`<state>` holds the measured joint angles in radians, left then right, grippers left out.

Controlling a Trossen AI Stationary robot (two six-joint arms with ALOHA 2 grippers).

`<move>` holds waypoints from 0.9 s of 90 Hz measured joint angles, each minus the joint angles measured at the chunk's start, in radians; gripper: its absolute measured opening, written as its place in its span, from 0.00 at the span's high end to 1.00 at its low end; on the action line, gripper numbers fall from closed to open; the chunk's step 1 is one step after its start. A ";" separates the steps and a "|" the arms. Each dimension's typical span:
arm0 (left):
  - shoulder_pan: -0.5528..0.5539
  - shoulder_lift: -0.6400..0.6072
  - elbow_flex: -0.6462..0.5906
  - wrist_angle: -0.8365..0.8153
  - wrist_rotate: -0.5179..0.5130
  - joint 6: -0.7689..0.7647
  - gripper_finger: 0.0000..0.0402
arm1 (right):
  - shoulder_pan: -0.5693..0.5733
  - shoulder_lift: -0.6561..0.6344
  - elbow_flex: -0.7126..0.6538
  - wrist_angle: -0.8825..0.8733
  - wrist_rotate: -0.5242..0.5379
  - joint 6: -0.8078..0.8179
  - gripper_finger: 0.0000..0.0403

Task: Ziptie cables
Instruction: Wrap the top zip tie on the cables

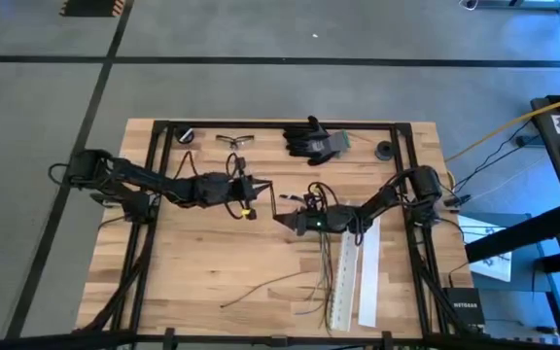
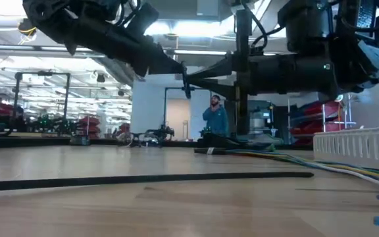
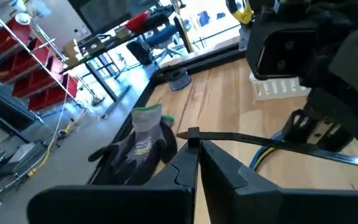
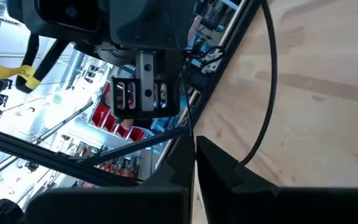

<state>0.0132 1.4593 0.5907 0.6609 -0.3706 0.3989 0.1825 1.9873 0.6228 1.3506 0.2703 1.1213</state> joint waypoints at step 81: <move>-0.122 0.047 0.000 -0.030 -0.111 0.275 1.00 | -0.023 0.000 0.061 -0.039 0.085 0.106 1.00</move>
<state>-0.1090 1.5060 0.5907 0.6305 -0.4818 0.6736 0.1596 1.9873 0.6834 1.3121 0.3553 1.2270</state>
